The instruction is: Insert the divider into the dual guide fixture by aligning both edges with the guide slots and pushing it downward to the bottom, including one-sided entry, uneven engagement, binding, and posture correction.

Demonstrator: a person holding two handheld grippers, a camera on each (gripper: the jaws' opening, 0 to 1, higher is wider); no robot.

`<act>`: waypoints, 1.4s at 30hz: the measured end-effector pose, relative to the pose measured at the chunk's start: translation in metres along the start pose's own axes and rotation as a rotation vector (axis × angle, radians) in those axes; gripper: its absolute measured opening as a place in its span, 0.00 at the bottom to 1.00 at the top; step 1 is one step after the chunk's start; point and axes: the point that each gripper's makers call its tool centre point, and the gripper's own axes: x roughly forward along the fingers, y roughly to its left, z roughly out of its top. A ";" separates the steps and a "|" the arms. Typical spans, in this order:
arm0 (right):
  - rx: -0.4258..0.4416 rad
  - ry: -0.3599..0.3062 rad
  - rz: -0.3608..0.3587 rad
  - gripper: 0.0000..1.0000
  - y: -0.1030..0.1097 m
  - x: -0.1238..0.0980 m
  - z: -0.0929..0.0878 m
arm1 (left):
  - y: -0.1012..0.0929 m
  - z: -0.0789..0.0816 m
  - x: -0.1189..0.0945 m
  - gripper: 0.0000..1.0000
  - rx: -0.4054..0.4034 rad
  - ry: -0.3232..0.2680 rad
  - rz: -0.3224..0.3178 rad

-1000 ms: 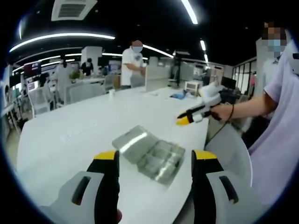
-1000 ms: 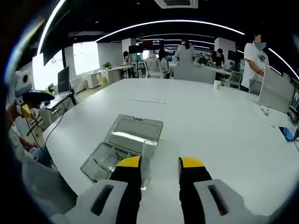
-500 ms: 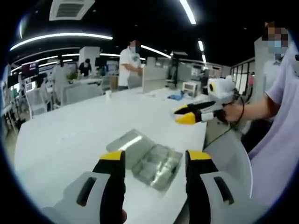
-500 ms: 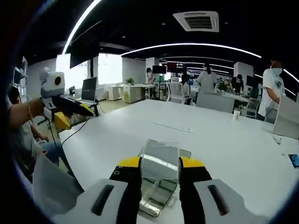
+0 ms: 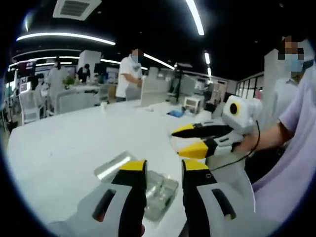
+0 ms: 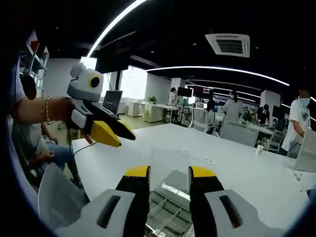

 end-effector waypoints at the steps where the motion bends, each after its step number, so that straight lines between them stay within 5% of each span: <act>1: -0.006 -0.008 0.005 0.26 0.002 0.000 0.002 | -0.002 0.001 0.002 0.23 0.000 0.000 -0.008; 21: -0.112 -0.073 0.064 0.26 0.027 0.001 0.016 | -0.016 0.004 0.015 0.05 -0.087 -0.001 -0.058; 33: -0.245 -0.095 0.014 0.21 0.024 0.004 0.019 | -0.010 0.002 0.015 0.00 -0.108 0.016 -0.047; 42: -0.182 -0.084 0.066 0.24 0.021 0.005 0.015 | 0.000 -0.002 0.011 0.00 -0.074 0.027 -0.014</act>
